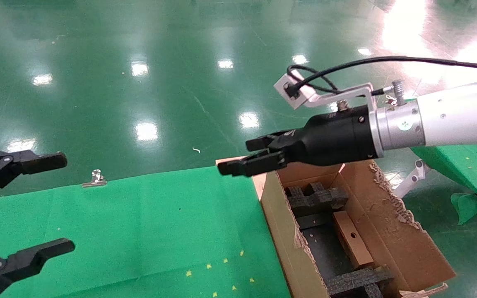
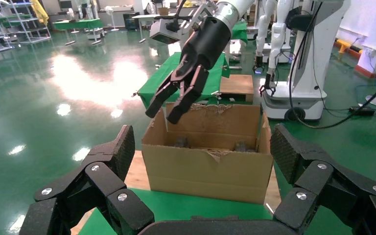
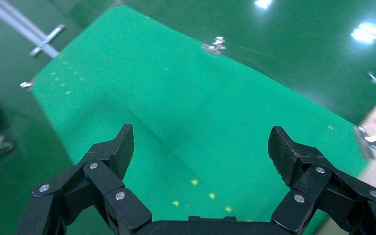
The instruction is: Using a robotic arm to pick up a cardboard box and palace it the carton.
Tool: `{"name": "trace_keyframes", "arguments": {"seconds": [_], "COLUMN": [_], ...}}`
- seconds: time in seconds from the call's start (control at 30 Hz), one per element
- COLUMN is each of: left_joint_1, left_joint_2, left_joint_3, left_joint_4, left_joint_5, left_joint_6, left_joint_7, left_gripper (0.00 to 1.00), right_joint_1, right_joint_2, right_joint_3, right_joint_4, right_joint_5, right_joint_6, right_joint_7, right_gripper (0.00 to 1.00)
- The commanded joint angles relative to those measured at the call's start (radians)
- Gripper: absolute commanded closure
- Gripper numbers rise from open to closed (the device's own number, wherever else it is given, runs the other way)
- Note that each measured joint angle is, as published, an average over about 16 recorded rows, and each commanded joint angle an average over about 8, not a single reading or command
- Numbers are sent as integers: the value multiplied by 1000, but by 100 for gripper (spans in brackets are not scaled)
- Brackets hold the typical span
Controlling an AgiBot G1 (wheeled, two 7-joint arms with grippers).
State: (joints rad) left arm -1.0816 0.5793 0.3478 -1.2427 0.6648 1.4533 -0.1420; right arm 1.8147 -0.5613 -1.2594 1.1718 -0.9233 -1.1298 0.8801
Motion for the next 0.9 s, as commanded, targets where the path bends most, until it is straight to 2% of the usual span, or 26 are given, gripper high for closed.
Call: {"name": "trace_keyframes", "arguments": {"seconds": [0.03, 0.9], "left_joint_1": [0, 0], "left_joint_2": [0, 0], "left_joint_3": [0, 0], "left_joint_4": [0, 0], "left_joint_5": [0, 0], "left_joint_6": [0, 0], "left_joint_7": [0, 0], "left_gripper": [0, 0], "right_joint_1": [-34, -470], "right_joint_2": [-2, -32], "right_joint_3": [45, 622], "right_joint_4": [5, 71], "right_joint_5": [9, 122], "right_joint_6": [-17, -232], "right_joint_7": [-32, -440], "right_gripper": [0, 0]}}
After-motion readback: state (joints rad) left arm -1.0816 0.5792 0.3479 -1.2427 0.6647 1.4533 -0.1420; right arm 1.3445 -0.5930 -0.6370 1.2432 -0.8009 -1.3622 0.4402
